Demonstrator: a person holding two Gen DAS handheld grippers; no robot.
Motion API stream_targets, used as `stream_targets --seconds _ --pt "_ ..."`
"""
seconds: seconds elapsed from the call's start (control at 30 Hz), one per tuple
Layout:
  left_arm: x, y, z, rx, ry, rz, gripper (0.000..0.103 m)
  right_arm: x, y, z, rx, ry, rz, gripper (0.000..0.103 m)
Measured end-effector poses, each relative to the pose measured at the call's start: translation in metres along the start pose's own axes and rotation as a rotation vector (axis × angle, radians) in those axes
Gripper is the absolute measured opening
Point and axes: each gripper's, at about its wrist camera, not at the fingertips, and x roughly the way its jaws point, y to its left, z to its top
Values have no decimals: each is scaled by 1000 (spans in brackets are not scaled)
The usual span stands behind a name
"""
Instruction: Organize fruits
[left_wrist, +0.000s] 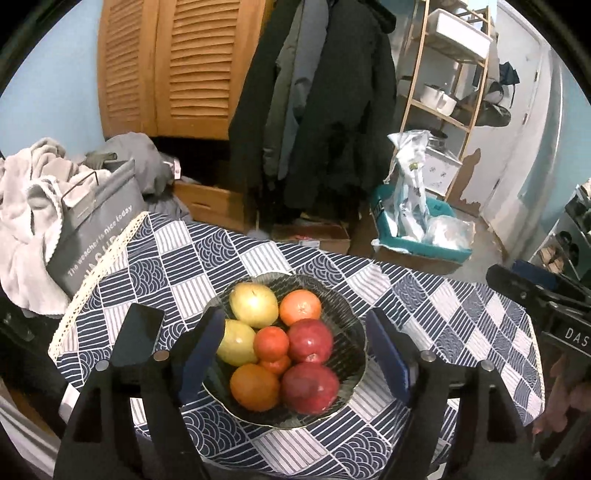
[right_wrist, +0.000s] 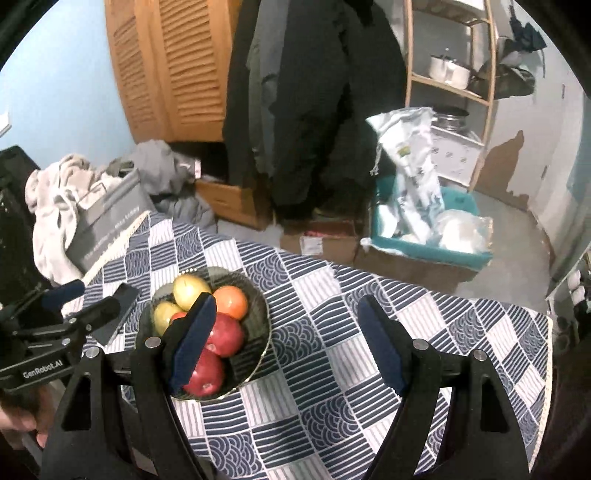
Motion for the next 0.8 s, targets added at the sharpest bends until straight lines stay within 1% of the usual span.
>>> stream_targets --seconds 0.07,0.17,0.27,0.37,0.47,0.53,0.57,0.67,0.8 --pt "-5 -3 1 3 -10 -5 81 -10 -4 1 4 -20 -7 80" --pt "-16 -8 5 11 -33 -12 87 -23 -8 0 -1 -52 -22 80" --pt "-30 -13 10 22 -73 -9 88 -34 -13 0 4 -79 -23 80" --pt "-40 -18 13 31 -107 2 94 -44 -18 0 10 -97 -26 80" --pt "-48 -22 16 37 -130 1 95 -52 -22 0 15 -112 -30 80" --pt "-54 -26 18 51 -147 5 98 -57 -26 -1 17 -122 -39 80" --pt "-58 -28 18 60 -161 10 102 -59 -28 -1 19 -124 -42 82" --pt "-66 -34 19 85 -199 23 102 -66 -32 -2 27 -141 -48 83" --pt "-71 -39 21 106 -209 34 102 -73 -35 -2 23 -160 -67 83"
